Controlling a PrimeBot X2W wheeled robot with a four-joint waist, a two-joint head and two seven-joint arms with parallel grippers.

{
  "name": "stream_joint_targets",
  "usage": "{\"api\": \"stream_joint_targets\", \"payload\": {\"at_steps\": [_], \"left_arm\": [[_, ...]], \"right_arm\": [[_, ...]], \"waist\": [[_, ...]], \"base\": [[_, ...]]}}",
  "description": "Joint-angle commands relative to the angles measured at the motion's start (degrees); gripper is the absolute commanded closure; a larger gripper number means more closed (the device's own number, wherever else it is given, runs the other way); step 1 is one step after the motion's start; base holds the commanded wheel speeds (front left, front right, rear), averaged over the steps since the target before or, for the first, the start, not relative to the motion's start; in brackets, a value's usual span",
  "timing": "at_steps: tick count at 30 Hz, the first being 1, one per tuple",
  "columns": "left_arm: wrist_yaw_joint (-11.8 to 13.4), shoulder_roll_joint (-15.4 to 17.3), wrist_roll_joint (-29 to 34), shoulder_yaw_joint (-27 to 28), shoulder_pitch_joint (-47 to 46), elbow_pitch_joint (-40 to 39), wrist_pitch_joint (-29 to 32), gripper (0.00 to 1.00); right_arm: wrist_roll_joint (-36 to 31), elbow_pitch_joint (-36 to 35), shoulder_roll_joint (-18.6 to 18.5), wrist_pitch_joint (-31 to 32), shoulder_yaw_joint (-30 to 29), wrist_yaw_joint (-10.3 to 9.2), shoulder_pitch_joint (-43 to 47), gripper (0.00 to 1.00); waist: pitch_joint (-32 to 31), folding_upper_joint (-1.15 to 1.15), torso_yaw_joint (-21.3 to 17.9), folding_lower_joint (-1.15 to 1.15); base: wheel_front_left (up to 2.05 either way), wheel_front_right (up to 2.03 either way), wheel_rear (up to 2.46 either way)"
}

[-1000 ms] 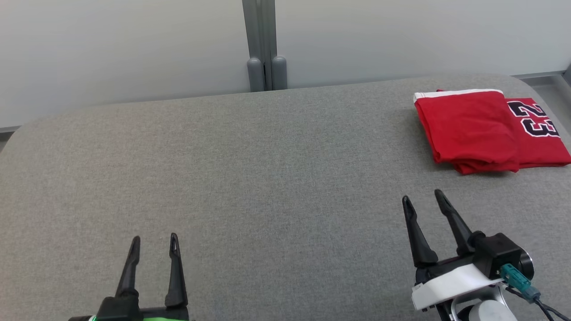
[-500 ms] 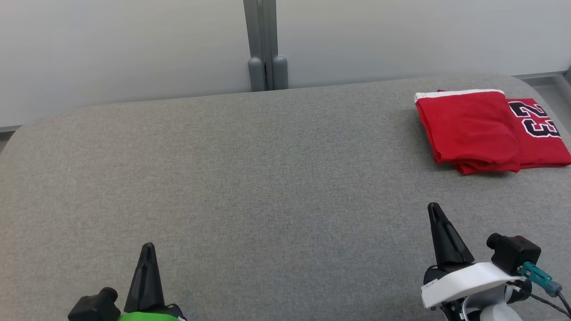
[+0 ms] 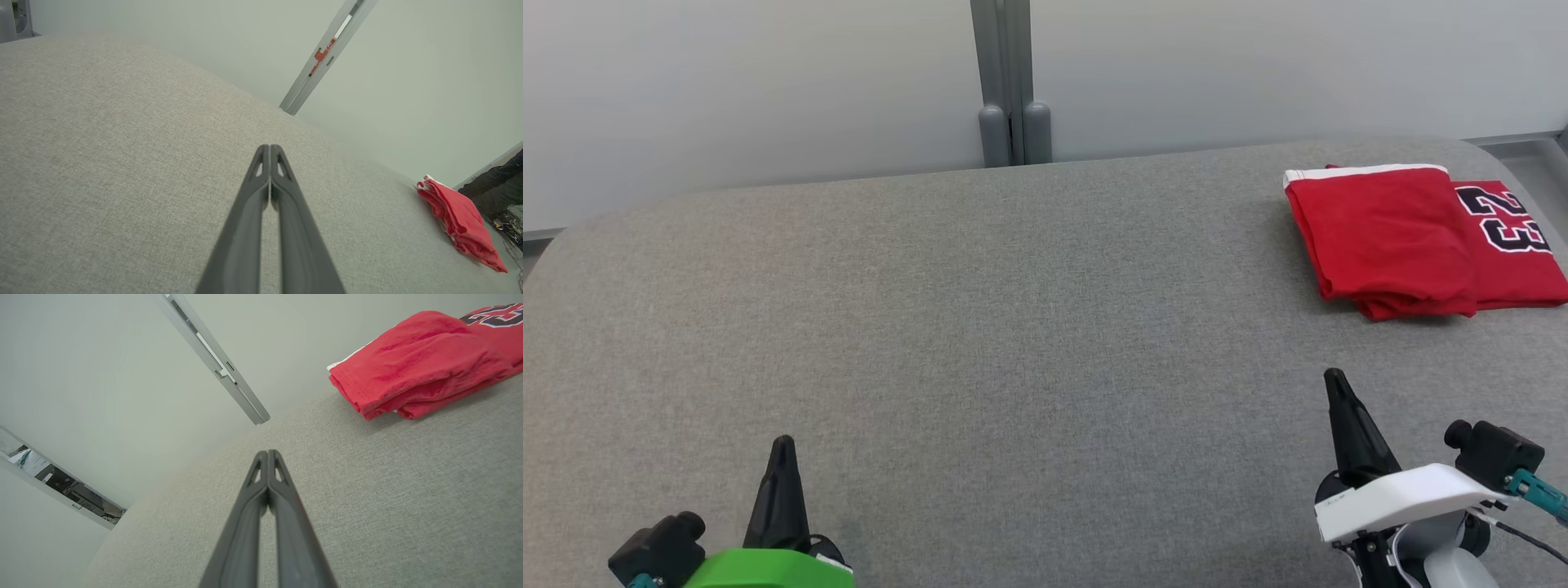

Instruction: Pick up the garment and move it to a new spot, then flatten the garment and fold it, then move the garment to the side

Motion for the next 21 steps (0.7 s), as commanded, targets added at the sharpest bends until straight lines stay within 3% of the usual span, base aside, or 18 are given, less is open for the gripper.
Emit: {"api": "stream_joint_targets", "payload": {"at_steps": [1, 21], "left_arm": [[-0.5, 0.5, -2.5, 0.5, -1.8, -0.3, 0.3, 1.0], [-2.7, 1.0, -18.5, 2.4, -4.6, 2.0, 3.8, 1.0]], "right_arm": [[2.4, -0.4, -0.4, 0.4, -0.5, -0.02, -1.7, 1.0], [17.6, 1.2, -0.2, 4.0, -2.7, -0.03, -2.9, 1.0]], "waist": [[0.0, 0.0, 0.0, 0.0], [0.0, 0.0, 0.2, 0.0]], "base": [[0.0, 0.0, 0.0], [0.0, 0.0, 0.0]]}}
